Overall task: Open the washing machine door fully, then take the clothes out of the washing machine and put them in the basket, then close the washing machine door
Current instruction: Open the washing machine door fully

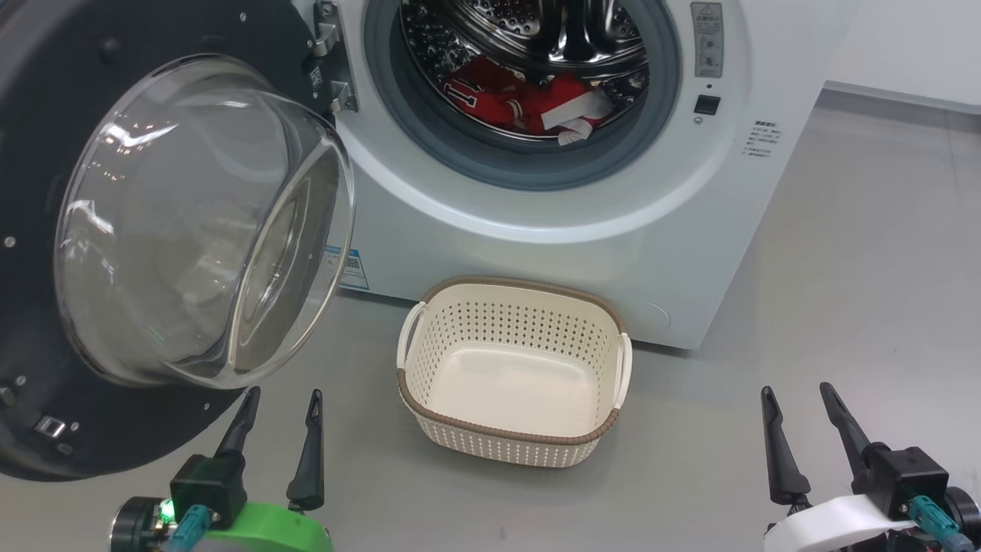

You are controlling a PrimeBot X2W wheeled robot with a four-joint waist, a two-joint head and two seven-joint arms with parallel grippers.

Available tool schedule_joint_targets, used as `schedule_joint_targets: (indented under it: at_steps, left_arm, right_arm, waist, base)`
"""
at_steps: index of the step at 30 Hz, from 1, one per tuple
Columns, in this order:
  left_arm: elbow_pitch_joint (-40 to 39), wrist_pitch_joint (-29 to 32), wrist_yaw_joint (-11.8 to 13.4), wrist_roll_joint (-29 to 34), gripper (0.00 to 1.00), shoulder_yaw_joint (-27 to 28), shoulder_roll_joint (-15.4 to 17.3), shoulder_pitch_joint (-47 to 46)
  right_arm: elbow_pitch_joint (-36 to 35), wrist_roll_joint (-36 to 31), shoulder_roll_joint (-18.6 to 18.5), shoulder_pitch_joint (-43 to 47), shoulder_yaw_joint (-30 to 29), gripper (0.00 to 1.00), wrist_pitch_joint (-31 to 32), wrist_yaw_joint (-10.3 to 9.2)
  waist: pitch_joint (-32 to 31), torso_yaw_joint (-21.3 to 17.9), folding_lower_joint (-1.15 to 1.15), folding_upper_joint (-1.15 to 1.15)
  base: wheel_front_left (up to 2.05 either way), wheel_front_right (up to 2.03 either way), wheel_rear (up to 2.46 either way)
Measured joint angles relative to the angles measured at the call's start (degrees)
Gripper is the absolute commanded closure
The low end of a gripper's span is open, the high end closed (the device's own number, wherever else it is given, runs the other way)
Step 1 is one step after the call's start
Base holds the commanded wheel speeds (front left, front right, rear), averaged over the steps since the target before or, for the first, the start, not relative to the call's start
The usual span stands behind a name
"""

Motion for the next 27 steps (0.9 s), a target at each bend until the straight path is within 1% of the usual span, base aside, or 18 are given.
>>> schedule_joint_targets:
  at_steps: [10, 16, 27]
  left_arm:
    - [-2.21, 1.48, 0.09, 0.58, 0.00, -0.26, 0.00, 0.89]
    - [-3.08, 2.24, 0.64, 0.65, 0.00, 0.05, 0.01, 0.98]
    - [-3.38, 3.70, 1.15, 0.65, 0.00, 0.32, 0.04, 2.35]
  right_arm:
    - [0.16, 0.00, 0.14, 0.04, 0.74, 0.00, 0.00, 0.00]
    - [0.25, -0.02, 0.23, 0.04, 0.99, 0.00, 0.00, 0.01]
    - [0.92, -0.02, 0.65, 0.07, 1.37, 0.00, 0.01, 0.01]
  waist:
    - [-0.61, -4.29, 0.00, 0.00]
    - [-0.74, -7.42, 0.00, 0.00]
    - [-1.78, -12.68, 0.00, 0.00]
  base:
    - [0.00, 0.00, 0.00]
    - [0.00, 0.00, 0.00]
    - [0.00, 0.00, 0.00]
